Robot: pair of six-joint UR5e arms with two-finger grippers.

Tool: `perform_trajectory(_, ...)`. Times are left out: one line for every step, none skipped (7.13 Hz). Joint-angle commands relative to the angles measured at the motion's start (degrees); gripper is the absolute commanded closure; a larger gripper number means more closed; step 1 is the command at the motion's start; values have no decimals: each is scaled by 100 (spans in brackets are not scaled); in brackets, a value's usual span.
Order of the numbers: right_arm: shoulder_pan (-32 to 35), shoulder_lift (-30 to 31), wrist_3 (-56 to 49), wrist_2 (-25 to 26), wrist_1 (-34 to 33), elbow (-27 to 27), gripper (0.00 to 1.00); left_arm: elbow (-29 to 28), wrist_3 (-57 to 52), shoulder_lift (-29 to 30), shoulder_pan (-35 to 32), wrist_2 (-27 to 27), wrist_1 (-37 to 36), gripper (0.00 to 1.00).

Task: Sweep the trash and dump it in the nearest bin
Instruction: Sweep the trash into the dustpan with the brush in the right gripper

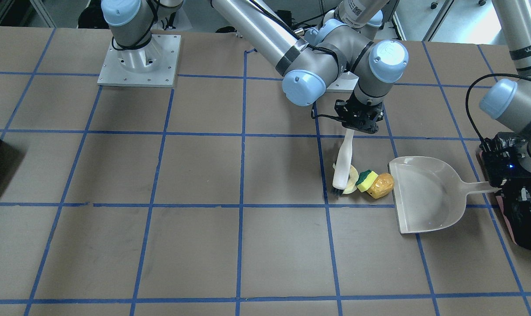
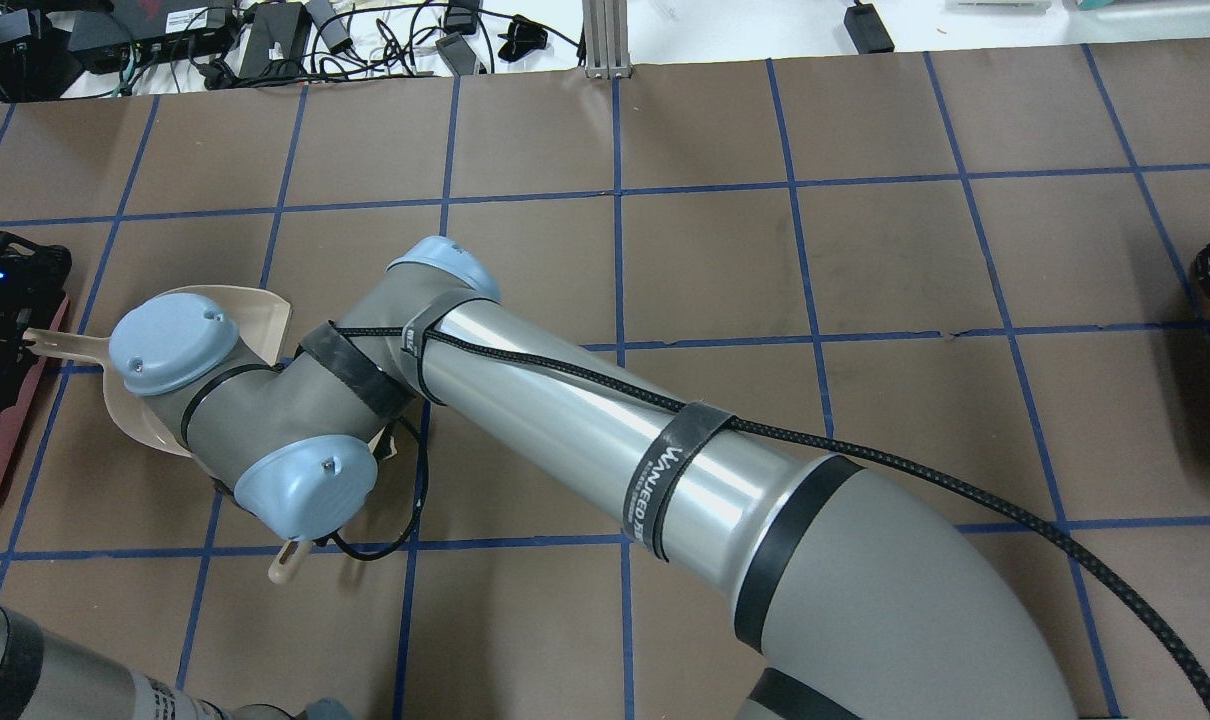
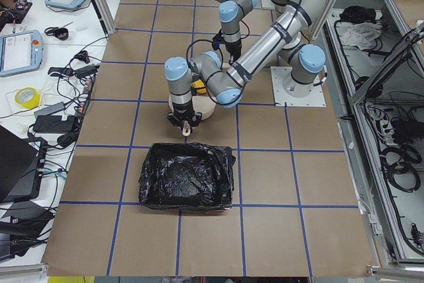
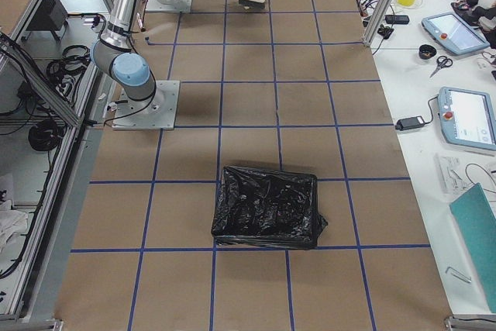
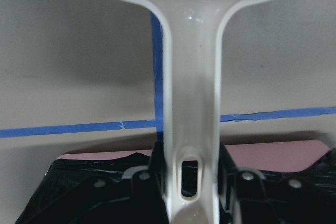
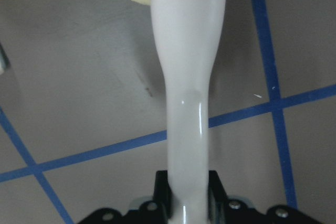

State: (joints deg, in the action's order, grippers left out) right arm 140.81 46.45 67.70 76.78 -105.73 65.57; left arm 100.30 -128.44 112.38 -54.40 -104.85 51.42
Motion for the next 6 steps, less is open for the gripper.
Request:
perform_trajectory(-1,-407,68,-137,8,-604,100,-1,12,3,0,-1,-9,100)
perform_trajectory(-1,-452,59,-172,8,-728,100,-1,12,12,-9,-1,-10,100)
perform_trajectory(-1,-453,59,-268,8,-860,100,-1,21,12,0,-1,-10,100)
perform_trajectory(-1,-479,94,-347,8,-1018,100,-1,21,21,-9,-1,-10,100)
perform_trajectory(-1,-566,95,-374,0,-1168,100,-1,21,21,-9,-1,-10,100)
perform_trajectory(-1,-758,164,-374,0,-1387,100,-1,21,38,-9,-1,-10,100)
